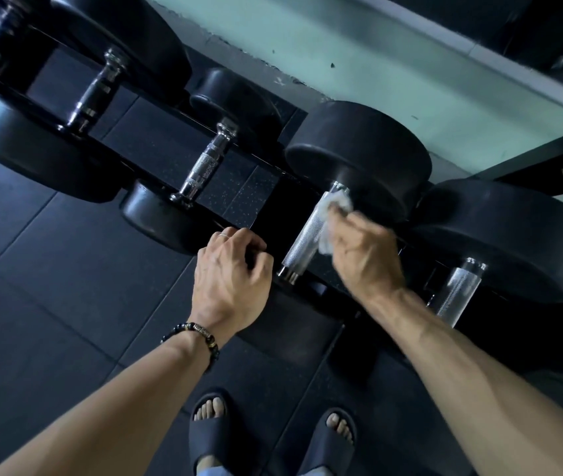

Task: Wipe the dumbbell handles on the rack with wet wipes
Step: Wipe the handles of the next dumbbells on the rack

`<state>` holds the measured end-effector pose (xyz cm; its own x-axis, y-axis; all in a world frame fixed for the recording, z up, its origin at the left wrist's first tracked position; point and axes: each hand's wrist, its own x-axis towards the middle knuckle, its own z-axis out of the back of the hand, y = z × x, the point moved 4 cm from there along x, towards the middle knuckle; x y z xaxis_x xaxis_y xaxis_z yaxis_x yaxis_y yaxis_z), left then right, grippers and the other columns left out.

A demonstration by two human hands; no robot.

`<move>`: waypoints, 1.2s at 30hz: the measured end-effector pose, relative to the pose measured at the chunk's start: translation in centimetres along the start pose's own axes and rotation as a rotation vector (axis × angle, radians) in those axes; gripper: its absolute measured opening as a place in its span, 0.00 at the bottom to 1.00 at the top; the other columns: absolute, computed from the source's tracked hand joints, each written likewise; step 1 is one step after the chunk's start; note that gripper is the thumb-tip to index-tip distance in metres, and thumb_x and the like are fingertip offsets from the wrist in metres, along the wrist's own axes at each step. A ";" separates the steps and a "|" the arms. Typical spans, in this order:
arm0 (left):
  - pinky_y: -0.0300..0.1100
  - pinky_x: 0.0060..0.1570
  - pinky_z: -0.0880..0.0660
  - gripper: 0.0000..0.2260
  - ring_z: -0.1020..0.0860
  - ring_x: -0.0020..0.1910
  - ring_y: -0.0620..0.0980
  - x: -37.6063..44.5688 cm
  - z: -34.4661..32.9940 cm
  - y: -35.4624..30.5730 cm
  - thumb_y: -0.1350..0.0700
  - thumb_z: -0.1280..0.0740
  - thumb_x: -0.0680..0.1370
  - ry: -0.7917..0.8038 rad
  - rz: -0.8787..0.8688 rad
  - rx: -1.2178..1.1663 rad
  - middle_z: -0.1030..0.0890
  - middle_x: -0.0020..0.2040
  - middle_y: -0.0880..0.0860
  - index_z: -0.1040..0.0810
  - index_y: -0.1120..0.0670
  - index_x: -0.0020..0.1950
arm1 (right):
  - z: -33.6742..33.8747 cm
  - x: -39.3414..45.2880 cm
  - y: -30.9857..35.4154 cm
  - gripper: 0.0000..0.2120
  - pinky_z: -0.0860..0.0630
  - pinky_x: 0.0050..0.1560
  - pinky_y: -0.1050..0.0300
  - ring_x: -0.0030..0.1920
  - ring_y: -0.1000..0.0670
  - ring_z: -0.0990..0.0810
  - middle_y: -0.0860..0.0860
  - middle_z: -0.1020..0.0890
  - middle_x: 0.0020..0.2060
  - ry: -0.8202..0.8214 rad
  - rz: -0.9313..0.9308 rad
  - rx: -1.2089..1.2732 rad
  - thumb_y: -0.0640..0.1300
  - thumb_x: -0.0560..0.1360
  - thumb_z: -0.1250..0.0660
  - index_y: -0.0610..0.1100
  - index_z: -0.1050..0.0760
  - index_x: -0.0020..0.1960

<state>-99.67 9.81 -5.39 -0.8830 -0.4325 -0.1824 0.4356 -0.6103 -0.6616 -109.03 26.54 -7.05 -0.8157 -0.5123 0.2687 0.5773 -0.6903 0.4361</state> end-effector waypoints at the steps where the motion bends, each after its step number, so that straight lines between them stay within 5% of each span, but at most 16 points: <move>1: 0.45 0.53 0.31 0.12 0.29 0.48 0.45 0.0 0.0 0.0 0.49 0.44 0.70 -0.004 -0.001 0.001 0.26 0.41 0.42 0.23 0.50 0.43 | -0.6 -1.1 1.2 0.11 0.23 0.29 0.53 0.30 0.43 0.21 0.47 0.22 0.34 0.109 0.101 0.087 0.33 0.75 0.33 0.42 0.18 0.55; 4: 0.45 0.52 0.32 0.12 0.29 0.47 0.45 0.0 0.0 0.0 0.49 0.44 0.70 -0.008 -0.001 -0.002 0.26 0.41 0.42 0.22 0.50 0.43 | -0.8 -2.0 1.7 0.11 0.24 0.28 0.53 0.30 0.44 0.23 0.48 0.23 0.33 0.286 0.356 0.077 0.36 0.75 0.30 0.43 0.17 0.56; 9: 0.43 0.51 0.33 0.10 0.29 0.47 0.45 0.0 0.0 0.0 0.50 0.44 0.70 0.010 0.005 0.000 0.26 0.40 0.42 0.23 0.50 0.41 | -0.1 0.9 -1.4 0.11 0.18 0.30 0.50 0.30 0.43 0.18 0.42 0.18 0.34 -0.097 -0.053 0.082 0.38 0.80 0.36 0.35 0.17 0.55; 13: 0.43 0.51 0.34 0.12 0.30 0.46 0.44 0.0 0.0 -0.2 0.50 0.44 0.70 0.013 0.007 0.005 0.27 0.40 0.42 0.22 0.50 0.42 | -1.1 -2.5 1.2 0.11 0.23 0.30 0.52 0.30 0.44 0.21 0.46 0.21 0.32 0.243 0.137 0.234 0.40 0.78 0.37 0.43 0.16 0.54; 15: 0.45 0.52 0.33 0.13 0.30 0.46 0.44 0.0 0.1 -0.2 0.50 0.43 0.70 0.006 0.007 0.005 0.26 0.40 0.42 0.20 0.51 0.43 | -0.8 -2.8 0.9 0.11 0.22 0.36 0.55 0.34 0.44 0.18 0.46 0.17 0.37 0.342 0.073 0.283 0.40 0.76 0.33 0.45 0.16 0.56; 20: 0.45 0.52 0.33 0.14 0.30 0.45 0.43 0.0 0.1 -0.3 0.50 0.44 0.70 0.008 0.001 0.008 0.27 0.40 0.40 0.20 0.51 0.44 | 0.5 -0.3 -1.8 0.08 0.22 0.44 0.67 0.42 0.54 0.19 0.47 0.15 0.49 -0.242 -0.826 0.555 0.40 0.75 0.26 0.40 0.15 0.53; 23: 0.46 0.52 0.32 0.16 0.29 0.46 0.44 0.0 0.1 -0.3 0.48 0.45 0.70 0.007 -0.009 0.008 0.25 0.41 0.42 0.20 0.52 0.44 | -2.4 0.0 -1.0 0.09 0.26 0.38 0.75 0.47 0.52 0.18 0.43 0.18 0.57 -0.450 -1.293 0.840 0.44 0.73 0.24 0.41 0.16 0.50; 27: 0.46 0.52 0.31 0.15 0.27 0.46 0.45 0.1 0.1 -0.2 0.48 0.44 0.70 0.012 -0.001 0.010 0.24 0.41 0.43 0.19 0.52 0.43 | -1.7 0.8 -0.5 0.08 0.31 0.36 0.78 0.41 0.55 0.25 0.50 0.20 0.49 -0.495 -1.247 0.652 0.41 0.75 0.27 0.37 0.16 0.52; 33: 0.49 0.54 0.30 0.14 0.29 0.45 0.45 0.1 0.2 -0.5 0.50 0.44 0.70 0.024 0.007 0.015 0.24 0.40 0.43 0.19 0.52 0.43 | -1.2 -1.5 0.6 0.06 0.32 0.30 0.77 0.36 0.53 0.22 0.45 0.14 0.44 -0.068 -1.094 0.457 0.42 0.75 0.26 0.39 0.15 0.45; 36: 0.50 0.54 0.30 0.13 0.28 0.45 0.45 0.0 0.3 -0.5 0.50 0.44 0.70 0.036 0.014 0.008 0.24 0.39 0.43 0.20 0.51 0.42 | -1.0 -0.4 -1.0 0.06 0.23 0.44 0.64 0.43 0.50 0.18 0.45 0.14 0.47 -0.266 -1.190 0.539 0.41 0.74 0.26 0.39 0.15 0.49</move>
<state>-99.83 9.95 -4.81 -0.8826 -0.4168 -0.2177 0.4491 -0.6099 -0.6530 -109.26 26.86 -8.43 -0.8271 0.4149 -0.3793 -0.5242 -0.3257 0.7869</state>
